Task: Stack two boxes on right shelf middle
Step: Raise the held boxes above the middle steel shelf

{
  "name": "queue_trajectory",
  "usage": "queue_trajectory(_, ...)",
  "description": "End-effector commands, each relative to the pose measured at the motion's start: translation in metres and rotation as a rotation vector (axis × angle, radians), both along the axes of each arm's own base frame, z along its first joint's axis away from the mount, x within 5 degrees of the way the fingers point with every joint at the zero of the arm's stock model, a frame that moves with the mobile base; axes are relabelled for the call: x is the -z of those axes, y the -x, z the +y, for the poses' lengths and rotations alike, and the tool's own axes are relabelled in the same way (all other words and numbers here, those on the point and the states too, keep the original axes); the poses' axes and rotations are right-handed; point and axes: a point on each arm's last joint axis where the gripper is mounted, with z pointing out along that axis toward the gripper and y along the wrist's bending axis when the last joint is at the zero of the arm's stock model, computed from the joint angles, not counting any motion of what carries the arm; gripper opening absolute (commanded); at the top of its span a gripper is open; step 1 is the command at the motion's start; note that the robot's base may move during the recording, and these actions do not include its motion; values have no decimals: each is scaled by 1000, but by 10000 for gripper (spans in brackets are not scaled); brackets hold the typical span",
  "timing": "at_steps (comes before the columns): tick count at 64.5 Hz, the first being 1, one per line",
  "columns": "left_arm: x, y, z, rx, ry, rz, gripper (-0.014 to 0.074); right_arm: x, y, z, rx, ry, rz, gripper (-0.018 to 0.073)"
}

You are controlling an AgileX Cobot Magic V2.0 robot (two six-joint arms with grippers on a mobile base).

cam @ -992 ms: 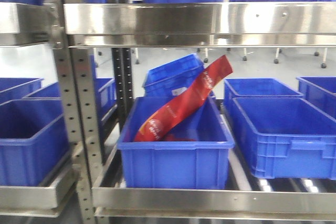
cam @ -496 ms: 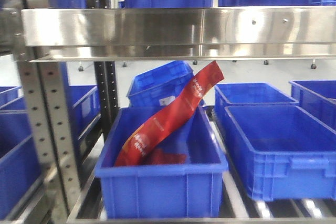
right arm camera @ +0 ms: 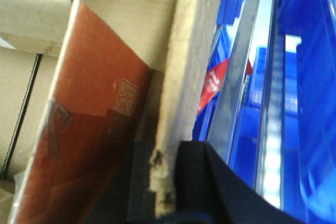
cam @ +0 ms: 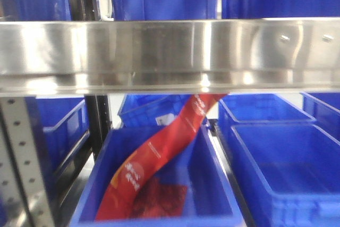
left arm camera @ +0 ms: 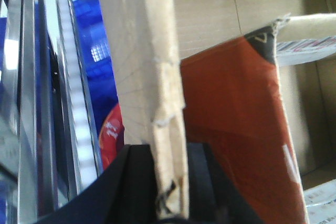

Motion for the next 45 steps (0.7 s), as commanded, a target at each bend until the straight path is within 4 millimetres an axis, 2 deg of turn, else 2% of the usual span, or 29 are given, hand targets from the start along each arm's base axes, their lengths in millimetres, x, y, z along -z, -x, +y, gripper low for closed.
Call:
queue_trajectory(1, -11, 7, 0, 12, 30, -72, -111, -10, 3, -4, 13, -5, -74, -154)
queue_trajectory(45, -11, 7, 0, 12, 30, -72, -111, -10, 3, -4, 13, -5, -74, -154)
